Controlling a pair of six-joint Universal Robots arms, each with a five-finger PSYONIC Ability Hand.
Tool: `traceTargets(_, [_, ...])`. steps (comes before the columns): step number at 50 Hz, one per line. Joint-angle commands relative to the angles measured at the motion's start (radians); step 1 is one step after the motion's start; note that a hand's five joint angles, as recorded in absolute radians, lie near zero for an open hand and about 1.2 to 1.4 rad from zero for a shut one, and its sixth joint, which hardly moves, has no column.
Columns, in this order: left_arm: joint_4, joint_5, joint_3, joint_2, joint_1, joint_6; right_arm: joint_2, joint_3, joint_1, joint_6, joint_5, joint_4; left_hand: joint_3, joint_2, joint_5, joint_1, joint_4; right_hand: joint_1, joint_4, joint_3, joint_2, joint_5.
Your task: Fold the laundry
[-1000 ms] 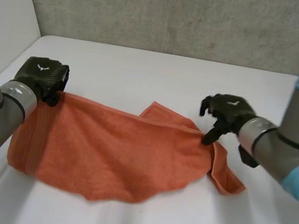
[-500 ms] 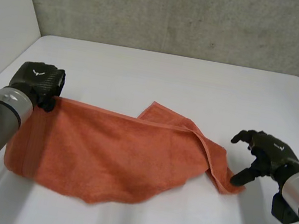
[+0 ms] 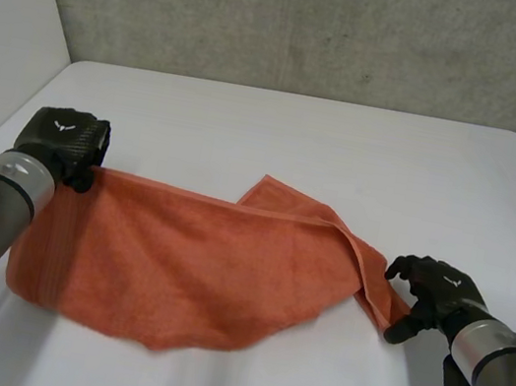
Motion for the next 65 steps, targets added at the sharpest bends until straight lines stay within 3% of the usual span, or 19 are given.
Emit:
traceTargets(1, [0.006,0.000,-0.005,0.000,-0.001,0.000,0.037,-0.045,0.038,-0.009,0.009,-0.001,0.205,0.197,0.252,0.262,0.200,0.191,0.113,0.116,0.117,0.131])
traceTargets(10, [0.006,0.000,-0.006,0.000,0.000,0.000,0.076,-0.088,0.075,-0.008,0.010,-0.001,0.205,0.197,0.252,0.262,0.200,0.420,0.343,0.345,0.346,0.360])
traceTargets(13, [0.006,0.000,-0.006,-0.001,0.000,0.000,0.097,-0.108,0.078,-0.008,0.010,-0.007,0.205,0.197,0.252,0.262,0.200,0.961,0.884,0.886,0.888,0.902])
traceTargets(19, [0.004,-0.003,-0.005,0.003,-0.004,0.000,0.056,-0.162,0.063,-0.009,0.015,-0.036,0.205,0.197,0.252,0.262,0.200,0.974,0.896,0.898,0.900,0.914])
traceTargets(25, [-0.006,-0.002,-0.003,0.069,0.002,0.000,-0.148,-0.294,0.046,-0.058,0.016,0.008,0.205,0.197,0.252,0.262,0.200,0.974,0.896,0.898,0.900,0.914])
traceTargets(30, [-0.011,0.002,-0.005,0.155,0.028,0.006,-0.194,-0.451,0.009,-0.245,0.000,0.259,0.205,0.197,0.252,0.262,0.200,0.974,0.896,0.898,0.900,0.914])
traceTargets(35, [-0.034,0.005,-0.016,0.184,0.039,0.017,-0.174,-0.515,0.009,-0.379,-0.010,0.424,0.205,0.197,0.252,0.262,0.200,0.974,0.896,0.898,0.900,0.914])
traceTargets(37, [-0.040,0.005,-0.017,0.184,0.040,0.020,-0.113,-0.544,0.012,-0.512,0.002,0.547,0.205,0.197,0.252,0.262,0.200,0.974,0.896,0.898,0.900,0.914])
traceTargets(40, [-0.065,0.005,-0.020,0.166,0.043,0.035,-0.038,-0.580,0.012,-0.586,0.006,0.603,0.205,0.197,0.252,0.262,0.200,0.974,0.896,0.898,0.900,0.914])
traceTargets(48, [-0.065,0.005,-0.019,0.065,0.048,0.058,0.125,-0.602,0.015,-0.487,-0.002,0.446,0.205,0.197,0.252,0.262,0.200,0.974,0.896,0.898,0.900,0.914])
traceTargets(52, [-0.062,0.005,-0.020,0.046,0.051,0.058,0.159,-0.585,0.008,-0.428,-0.005,0.393,0.205,0.197,0.252,0.262,0.200,0.471,0.394,0.396,0.398,0.412])
traceTargets(56, [-0.060,0.005,-0.020,0.046,0.052,0.058,0.160,-0.553,0.006,-0.402,-0.020,0.384,0.205,0.197,0.252,0.262,0.200,0.204,0.126,0.128,0.130,0.144])
traceTargets(65, [-0.055,0.005,-0.020,0.046,0.078,0.058,0.149,-0.478,-0.003,-0.401,-0.070,0.385,0.205,0.197,0.252,0.262,0.200,0.024,-0.054,-0.052,-0.050,-0.036])
